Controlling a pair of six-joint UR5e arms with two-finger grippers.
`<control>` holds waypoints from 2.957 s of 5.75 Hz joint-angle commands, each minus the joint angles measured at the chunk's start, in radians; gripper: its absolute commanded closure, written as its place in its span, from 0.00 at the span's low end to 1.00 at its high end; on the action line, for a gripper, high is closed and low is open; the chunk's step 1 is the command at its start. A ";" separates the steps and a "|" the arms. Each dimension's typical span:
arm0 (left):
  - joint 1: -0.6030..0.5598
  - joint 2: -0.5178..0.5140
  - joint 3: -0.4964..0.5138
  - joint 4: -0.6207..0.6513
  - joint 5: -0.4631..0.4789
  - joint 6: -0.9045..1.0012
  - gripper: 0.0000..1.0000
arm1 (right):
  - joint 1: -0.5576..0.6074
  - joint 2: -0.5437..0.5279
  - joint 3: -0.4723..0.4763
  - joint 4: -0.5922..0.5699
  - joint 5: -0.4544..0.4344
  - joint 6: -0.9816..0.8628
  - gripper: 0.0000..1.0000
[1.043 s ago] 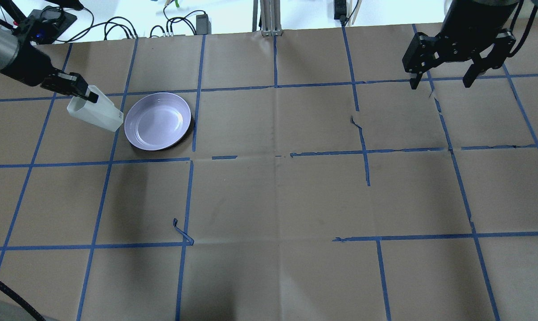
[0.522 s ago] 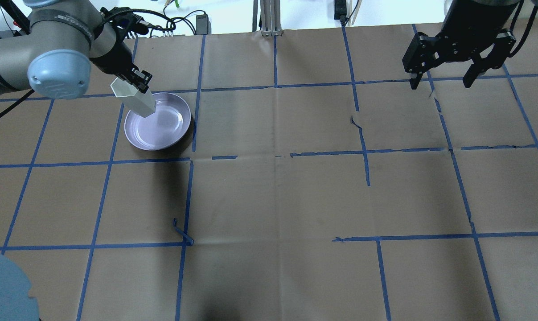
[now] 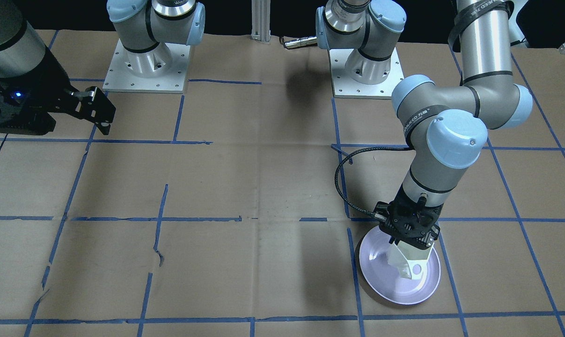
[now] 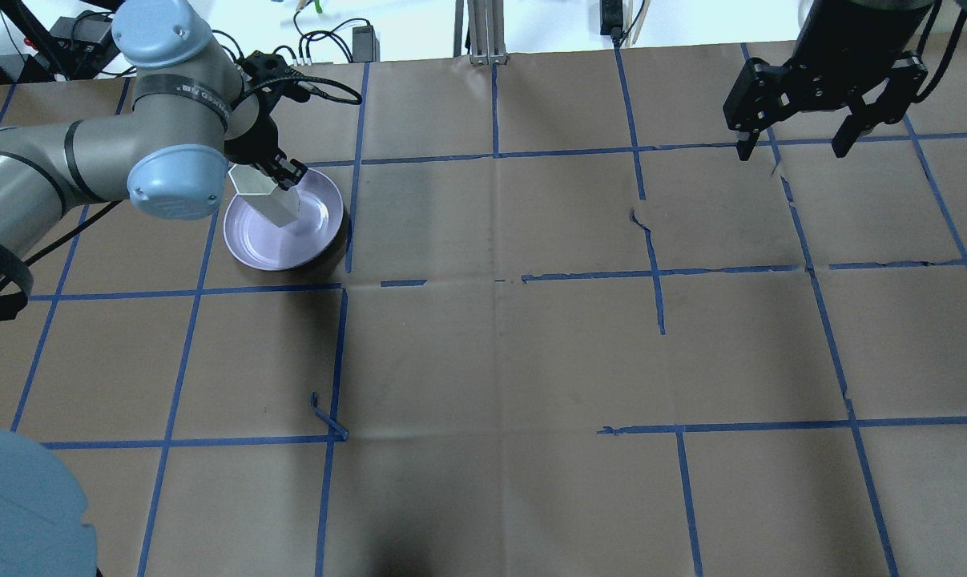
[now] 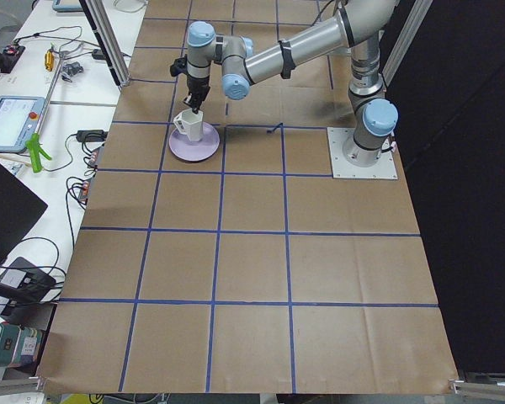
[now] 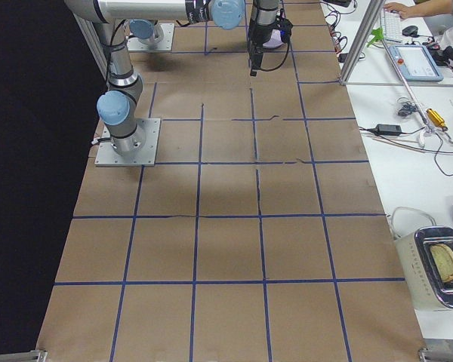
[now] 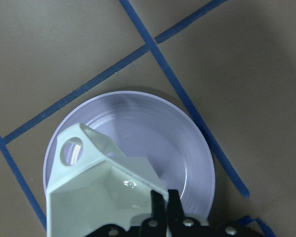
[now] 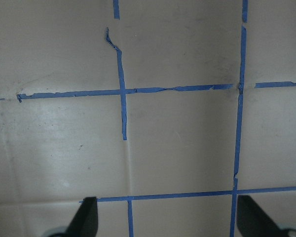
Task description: Flip cup and place on plate
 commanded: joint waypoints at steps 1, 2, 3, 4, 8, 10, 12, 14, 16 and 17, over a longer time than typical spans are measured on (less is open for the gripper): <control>0.001 -0.003 -0.045 0.049 0.001 0.000 0.99 | 0.000 0.000 0.000 0.000 0.000 0.000 0.00; 0.003 -0.006 -0.045 0.049 0.001 0.000 0.92 | 0.000 0.000 0.000 0.000 0.000 0.000 0.00; 0.004 -0.014 -0.045 0.047 0.001 0.002 0.60 | 0.000 0.000 0.000 0.000 0.000 0.000 0.00; 0.004 -0.025 -0.044 0.050 0.002 0.002 0.09 | 0.000 0.000 0.000 0.000 0.000 0.000 0.00; -0.005 0.082 0.153 -0.349 0.005 -0.227 0.02 | 0.000 0.000 0.000 0.000 0.000 0.000 0.00; -0.077 0.115 0.353 -0.617 -0.019 -0.476 0.02 | 0.000 0.000 0.000 0.000 0.000 0.000 0.00; -0.099 0.222 0.346 -0.722 -0.022 -0.515 0.02 | 0.000 0.000 0.000 0.000 0.000 0.000 0.00; -0.077 0.306 0.276 -0.724 -0.028 -0.518 0.02 | 0.000 0.000 0.000 0.000 0.000 0.000 0.00; -0.036 0.348 0.214 -0.678 -0.027 -0.547 0.02 | 0.000 0.000 0.000 0.000 0.000 0.000 0.00; -0.028 0.350 0.212 -0.672 -0.027 -0.543 0.02 | 0.000 0.000 0.000 0.000 0.000 0.000 0.00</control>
